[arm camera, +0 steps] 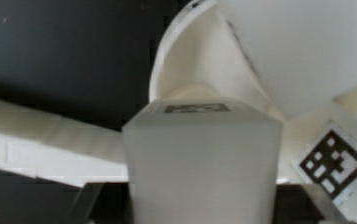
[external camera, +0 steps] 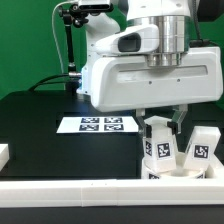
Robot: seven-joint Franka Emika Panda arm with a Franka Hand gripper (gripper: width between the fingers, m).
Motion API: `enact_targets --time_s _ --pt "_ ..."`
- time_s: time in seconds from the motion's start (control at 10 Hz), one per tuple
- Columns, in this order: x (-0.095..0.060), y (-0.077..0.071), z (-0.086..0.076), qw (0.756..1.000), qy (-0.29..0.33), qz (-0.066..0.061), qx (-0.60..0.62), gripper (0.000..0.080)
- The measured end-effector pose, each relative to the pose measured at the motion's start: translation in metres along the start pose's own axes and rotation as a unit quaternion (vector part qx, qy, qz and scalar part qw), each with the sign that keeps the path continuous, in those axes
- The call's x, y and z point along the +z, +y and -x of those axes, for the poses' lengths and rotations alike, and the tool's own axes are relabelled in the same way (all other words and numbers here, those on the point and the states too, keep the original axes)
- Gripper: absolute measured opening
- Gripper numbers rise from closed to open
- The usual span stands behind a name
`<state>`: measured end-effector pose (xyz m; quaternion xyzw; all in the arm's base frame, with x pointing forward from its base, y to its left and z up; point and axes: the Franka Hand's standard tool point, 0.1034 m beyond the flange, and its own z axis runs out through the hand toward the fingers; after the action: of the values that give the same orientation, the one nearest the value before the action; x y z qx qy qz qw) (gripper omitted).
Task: Assemble stool
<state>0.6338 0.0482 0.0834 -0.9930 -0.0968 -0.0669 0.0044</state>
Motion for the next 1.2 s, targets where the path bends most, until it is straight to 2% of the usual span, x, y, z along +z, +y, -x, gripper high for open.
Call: enact_targets --time_s 0.2,0.5,0.9,1.2 --pt "0.0008 0.0007 -0.0015 0.989 0.007 -0.007 0.147 0.0338" --pt "0.0005 -0.0051 -0.0037 0.950 0.000 -0.010 0.311 0.0338" --pt "0.0006 -0.0055 -0.0036 0.906 0.000 -0.010 0.423 0.0338" --pt "0.0007 -0.0065 -0.0037 0.857 -0.002 -0.013 0.515 0.0338"
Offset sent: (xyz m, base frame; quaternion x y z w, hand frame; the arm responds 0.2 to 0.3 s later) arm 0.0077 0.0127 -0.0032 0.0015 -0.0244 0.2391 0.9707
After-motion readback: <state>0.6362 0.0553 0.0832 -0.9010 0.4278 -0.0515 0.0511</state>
